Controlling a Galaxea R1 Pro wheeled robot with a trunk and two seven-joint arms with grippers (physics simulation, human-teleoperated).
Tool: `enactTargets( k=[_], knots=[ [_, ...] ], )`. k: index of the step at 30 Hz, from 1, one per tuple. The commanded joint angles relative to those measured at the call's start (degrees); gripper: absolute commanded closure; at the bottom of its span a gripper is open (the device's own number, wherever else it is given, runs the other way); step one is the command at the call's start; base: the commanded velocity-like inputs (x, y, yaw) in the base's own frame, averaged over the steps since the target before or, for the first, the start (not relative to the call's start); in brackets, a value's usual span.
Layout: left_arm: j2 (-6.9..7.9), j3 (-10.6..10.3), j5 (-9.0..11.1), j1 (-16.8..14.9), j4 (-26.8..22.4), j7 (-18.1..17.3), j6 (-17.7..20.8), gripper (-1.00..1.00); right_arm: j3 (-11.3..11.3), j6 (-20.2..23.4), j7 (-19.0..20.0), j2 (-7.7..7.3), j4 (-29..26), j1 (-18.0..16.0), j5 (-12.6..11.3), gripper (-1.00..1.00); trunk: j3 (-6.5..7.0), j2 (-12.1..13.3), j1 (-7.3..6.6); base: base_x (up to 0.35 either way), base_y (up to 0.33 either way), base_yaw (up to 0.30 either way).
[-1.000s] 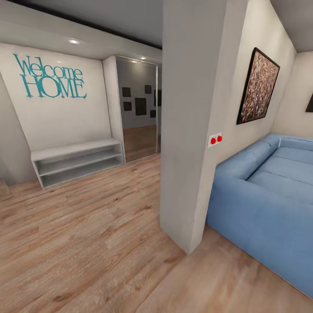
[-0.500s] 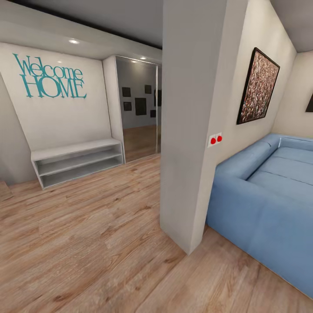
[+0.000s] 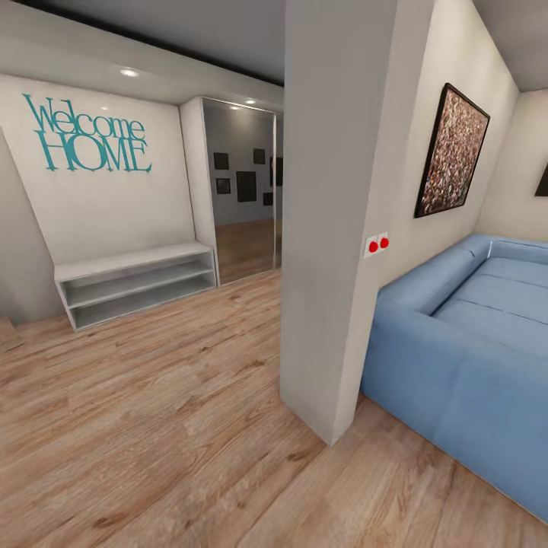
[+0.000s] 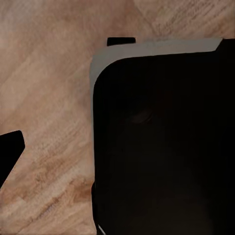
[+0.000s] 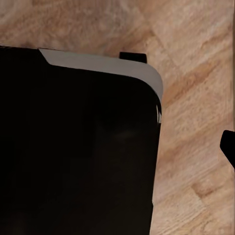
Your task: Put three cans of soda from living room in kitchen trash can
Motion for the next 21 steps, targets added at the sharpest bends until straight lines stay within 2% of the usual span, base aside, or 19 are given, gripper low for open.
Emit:
enactTargets(
  k=[1,2,3,4,5,8,12,13,14,15,16,17,18,19,20,21],
  knots=[
    [0.02,0.0,0.0,0.0,-0.3,0.0,0.3,-1.0,0.3,-0.3,0.3,-0.08,-0.3,-0.1,0.0,-1.0,0.0,0.0,0.0,0.0,0.0,0.0],
    [0.08,0.0,-0.1,0.1,-0.7,0.0,0.7,-1.0,0.7,-0.7,0.7,-0.21,-0.7,-0.1,0.0,-1.0,0.0,0.0,0.0,0.0,0.0,0.0],
    [0.1,0.0,0.0,0.2,-44.9,0.0,3.9,-1.0,3.6,-6.9,2.4,-0.3,-26.8,-0.2,0.0,-1.0,0.0,0.0,0.0,0.0,0.0,0.0],
    [0.1,0.0,0.0,0.2,-47.5,0.0,4.7,-1.0,3.6,-7.0,2.4,-0.42,-29.1,-0.2,0.0,-1.0,0.0,0.0,0.0,0.0,0.0,0.0],
    [0.1,0.0,0.0,0.2,-52.6,0.0,6.4,-1.0,3.7,-7.1,2.5,-0.82,-33.6,-0.2,0.0,-1.0,0.0,0.0,0.0,0.0,0.0,0.0],
    [0.1,0.0,0.0,0.2,-60.8,0.0,9.1,-1.0,3.7,-6.9,2.6,-1.69,-41.3,-0.2,0.0,-1.0,0.0,0.0,0.0,0.0,0.0,0.0],
    [0.13,0.0,0.0,0.2,-66.2,-0.1,10.3,-1.0,3.7,-6.4,3.3,-2.46,-47.7,-0.2,0.0,-1.0,0.0,0.0,0.0,0.0,0.0,0.0],
    [0.18,0.1,0.0,0.2,-69.2,-1.1,10.4,-1.0,3.6,-6.0,4.3,-3.05,-53.1,-0.2,0.0,-1.0,0.0,0.0,0.0,0.0,0.0,0.0],
    [0.18,0.1,0.0,0.2,-69.2,-1.1,10.4,-1.0,3.6,-6.0,4.3,-3.05,-53.1,-0.2,0.0,-1.0,0.0,0.0,0.0,0.0,0.0,0.0],
    [0.27,0.3,0.0,0.1,-70.5,-2.3,10.3,-1.0,3.5,-5.3,4.8,-3.32,-56.9,-0.1,0.0,-1.0,0.0,0.0,0.0,0.0,0.0,0.0],
    [0.36,0.6,0.0,0.1,-71.1,-3.1,10.2,-1.0,3.5,-4.7,5.0,-3.41,-59.0,0.0,-0.1,-1.0,0.0,0.0,0.0,0.0,0.0,0.0],
    [0.52,1.7,0.1,0.2,-72.3,-5.1,9.7,-1.0,3.4,-3.4,5.3,-3.59,-63.3,0.2,-0.1,-1.0,0.0,0.0,0.0,0.0,0.0,0.0],
    [0.57,2.5,0.1,0.2,-72.9,-6.2,9.1,-1.0,3.4,-3.0,5.5,-3.66,-65.4,0.4,-0.2,-1.0,0.0,0.0,0.0,0.0,0.0,0.0],
    [0.64,3.5,0.1,0.3,-73.3,-7.5,8.2,-1.0,3.4,-2.7,5.6,-3.73,-67.3,0.7,-0.2,-1.0,0.0,0.0,0.0,0.0,0.0,0.0],
    [0.64,3.5,0.1,0.3,-73.3,-7.5,8.2,-1.0,3.4,-2.7,5.6,-3.73,-67.3,0.7,-0.2,-1.0,0.0,0.0,0.0,0.0,0.0,0.0],
    [0.67,4.7,0.1,0.3,-73.6,-8.8,7.1,-1.0,3.4,-2.5,5.8,-3.78,-69.0,1.3,-0.2,-1.0,0.0,0.0,0.0,0.0,0.0,0.0]
  ],
)
